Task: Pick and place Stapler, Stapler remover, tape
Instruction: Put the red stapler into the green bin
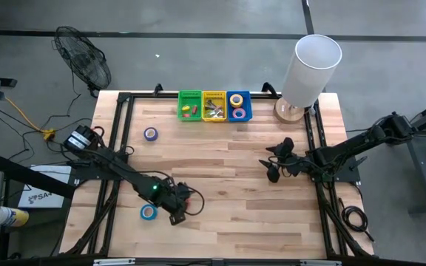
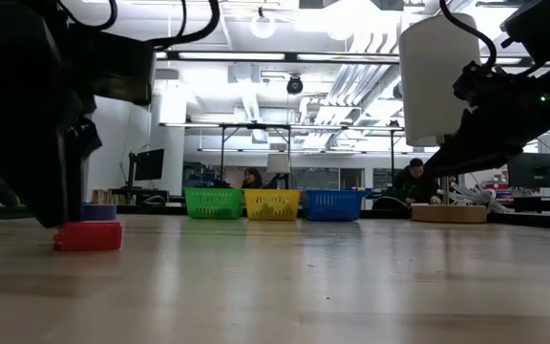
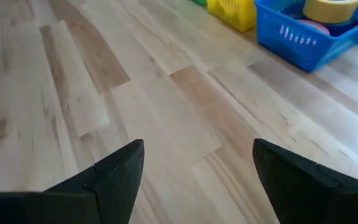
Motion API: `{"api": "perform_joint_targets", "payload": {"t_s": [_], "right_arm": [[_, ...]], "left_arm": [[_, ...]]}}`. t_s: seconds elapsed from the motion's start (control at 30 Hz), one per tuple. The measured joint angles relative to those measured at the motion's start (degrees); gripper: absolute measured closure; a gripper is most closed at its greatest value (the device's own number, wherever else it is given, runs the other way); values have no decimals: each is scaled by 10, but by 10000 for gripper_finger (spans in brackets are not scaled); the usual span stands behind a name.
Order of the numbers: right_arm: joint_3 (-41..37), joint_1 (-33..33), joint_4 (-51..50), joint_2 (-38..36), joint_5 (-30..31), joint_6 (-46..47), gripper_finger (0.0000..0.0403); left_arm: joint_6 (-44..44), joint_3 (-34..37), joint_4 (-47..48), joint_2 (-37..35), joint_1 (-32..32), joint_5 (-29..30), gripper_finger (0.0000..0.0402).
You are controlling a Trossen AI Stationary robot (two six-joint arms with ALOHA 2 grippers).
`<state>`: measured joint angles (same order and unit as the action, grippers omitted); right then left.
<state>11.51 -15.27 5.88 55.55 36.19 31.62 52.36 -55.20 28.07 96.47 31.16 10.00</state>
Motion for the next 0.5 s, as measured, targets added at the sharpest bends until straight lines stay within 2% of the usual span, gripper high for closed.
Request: {"api": "perform_joint_targets", "payload": {"t_s": [0.23,0.37,0.5], "right_arm": [[-3,-22,32,0,7,-50,111],[-49,-40,146,0,-15,-95,111],[-104,-47,288,0,-70,-131,111]], "left_arm": [[0,0,-19,23,0,2,200],[0,-1,-20,27,0,4,200],[0,-1,-20,27,0,11,200]]}}
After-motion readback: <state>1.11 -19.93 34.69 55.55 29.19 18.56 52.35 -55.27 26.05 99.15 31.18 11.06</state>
